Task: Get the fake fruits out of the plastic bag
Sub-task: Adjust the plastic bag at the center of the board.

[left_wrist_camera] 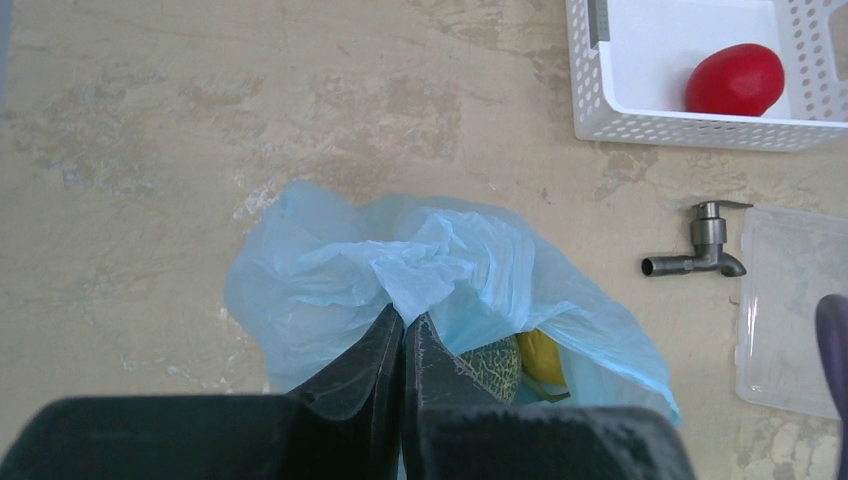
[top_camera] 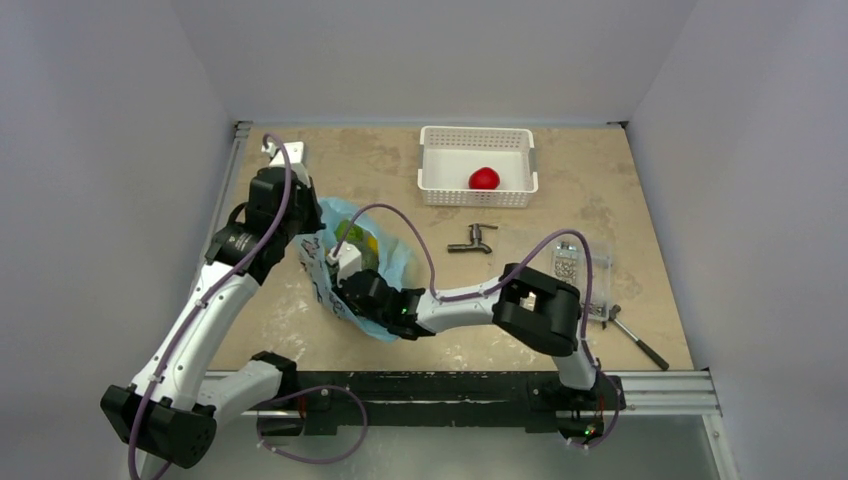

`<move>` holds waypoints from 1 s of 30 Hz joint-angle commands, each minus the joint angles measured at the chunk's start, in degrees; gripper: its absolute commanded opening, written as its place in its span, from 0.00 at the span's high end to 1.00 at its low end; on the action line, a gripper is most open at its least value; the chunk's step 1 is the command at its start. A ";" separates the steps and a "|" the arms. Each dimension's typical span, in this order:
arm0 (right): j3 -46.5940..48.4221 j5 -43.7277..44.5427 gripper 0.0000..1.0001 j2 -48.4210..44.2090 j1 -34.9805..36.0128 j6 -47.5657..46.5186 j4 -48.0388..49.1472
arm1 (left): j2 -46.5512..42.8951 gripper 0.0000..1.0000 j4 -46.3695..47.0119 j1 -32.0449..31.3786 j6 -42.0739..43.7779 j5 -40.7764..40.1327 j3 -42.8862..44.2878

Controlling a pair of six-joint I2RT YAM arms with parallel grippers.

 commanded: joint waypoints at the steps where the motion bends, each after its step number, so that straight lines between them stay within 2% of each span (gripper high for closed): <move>1: -2.73 0.54 1.00 0.79 1.69 2.52 7.40 | -0.35 1.00 -3.53 -0.06 -4.86 -4.13 -0.69; 7: -7.34 1.01 0.99 -2.60 1.66 2.03 8.83 | -5.46 1.00 -7.56 0.65 -3.39 -7.31 -2.68; 8: -8.06 0.58 0.96 -3.34 1.74 2.16 8.88 | -6.78 0.95 -8.41 0.66 -3.25 -7.88 -2.82; 11: -10.13 0.00 0.90 -5.49 1.71 3.02 8.21 | -9.56 0.55 -11.90 0.72 -4.61 -7.02 -3.24; 12: -10.79 -0.35 0.88 -5.97 1.68 3.46 8.40 | -10.40 0.45 -13.30 0.70 -5.67 -6.03 -3.47; 15: -11.87 -0.58 0.84 -6.98 1.61 4.07 8.90 | -12.48 0.22 -17.42 0.68 -9.02 -2.38 -4.01; 17: -12.11 -1.30 0.82 -7.60 1.61 4.41 9.87 | -13.58 0.17 -19.65 0.66 -11.18 0.47 -4.88; 21: -12.83 -0.52 0.80 -9.49 1.60 4.47 10.35 | -15.11 0.15 -18.94 0.66 -13.62 5.82 -9.46; 23: -14.30 0.44 0.80 -10.43 1.61 5.58 10.65 | -14.31 0.21 -19.02 0.72 -15.35 3.48 -11.16; 27: -22.24 2.42 0.80 -13.09 1.60 8.11 19.00 | -10.80 0.54 -19.07 1.23 -18.49 -3.85 -14.00; 30: -25.12 3.50 0.80 -13.65 1.61 9.09 20.37 | -9.22 0.75 -18.61 2.41 -20.41 -7.04 -16.18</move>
